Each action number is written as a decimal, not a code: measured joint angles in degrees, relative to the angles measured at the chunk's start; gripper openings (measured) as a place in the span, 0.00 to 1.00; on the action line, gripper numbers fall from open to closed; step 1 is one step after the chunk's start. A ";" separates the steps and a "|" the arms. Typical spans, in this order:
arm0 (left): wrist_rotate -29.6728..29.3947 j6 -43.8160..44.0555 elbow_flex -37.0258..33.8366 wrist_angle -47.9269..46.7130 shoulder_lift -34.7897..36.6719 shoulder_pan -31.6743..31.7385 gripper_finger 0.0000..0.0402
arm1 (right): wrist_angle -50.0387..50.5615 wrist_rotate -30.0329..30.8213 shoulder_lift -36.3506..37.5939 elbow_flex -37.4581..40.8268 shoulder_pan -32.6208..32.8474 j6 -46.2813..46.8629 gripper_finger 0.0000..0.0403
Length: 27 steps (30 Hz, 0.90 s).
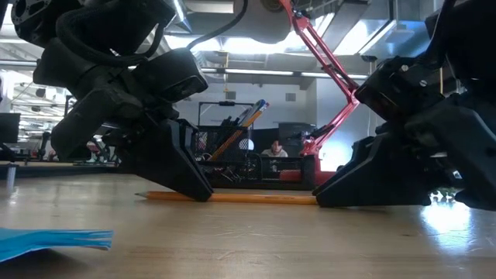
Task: Pick and place office supplies into organizer
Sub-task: Put the orange pencil into the black desk organizer
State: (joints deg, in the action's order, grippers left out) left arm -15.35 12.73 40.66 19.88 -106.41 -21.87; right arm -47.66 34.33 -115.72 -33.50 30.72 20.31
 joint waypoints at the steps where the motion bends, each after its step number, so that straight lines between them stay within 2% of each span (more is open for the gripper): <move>1: 0.00 0.00 0.00 0.00 0.00 0.00 0.07 | 0.02 0.07 0.00 0.00 0.00 -0.04 0.40; 10: -0.02 0.02 0.00 0.00 0.00 0.00 0.07 | -0.16 0.98 -1.12 0.00 0.02 0.33 0.40; 15: -0.02 0.02 0.00 0.06 0.00 0.00 0.07 | -4.37 2.38 -4.20 0.02 0.11 2.59 0.39; 27: -0.21 0.24 0.00 0.09 0.02 0.00 0.07 | -5.66 1.68 -4.76 0.07 -0.13 0.42 0.19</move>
State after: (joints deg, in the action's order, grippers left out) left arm -15.56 12.97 40.66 19.97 -106.39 -21.87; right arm -53.31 36.01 -120.49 -33.43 30.59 20.73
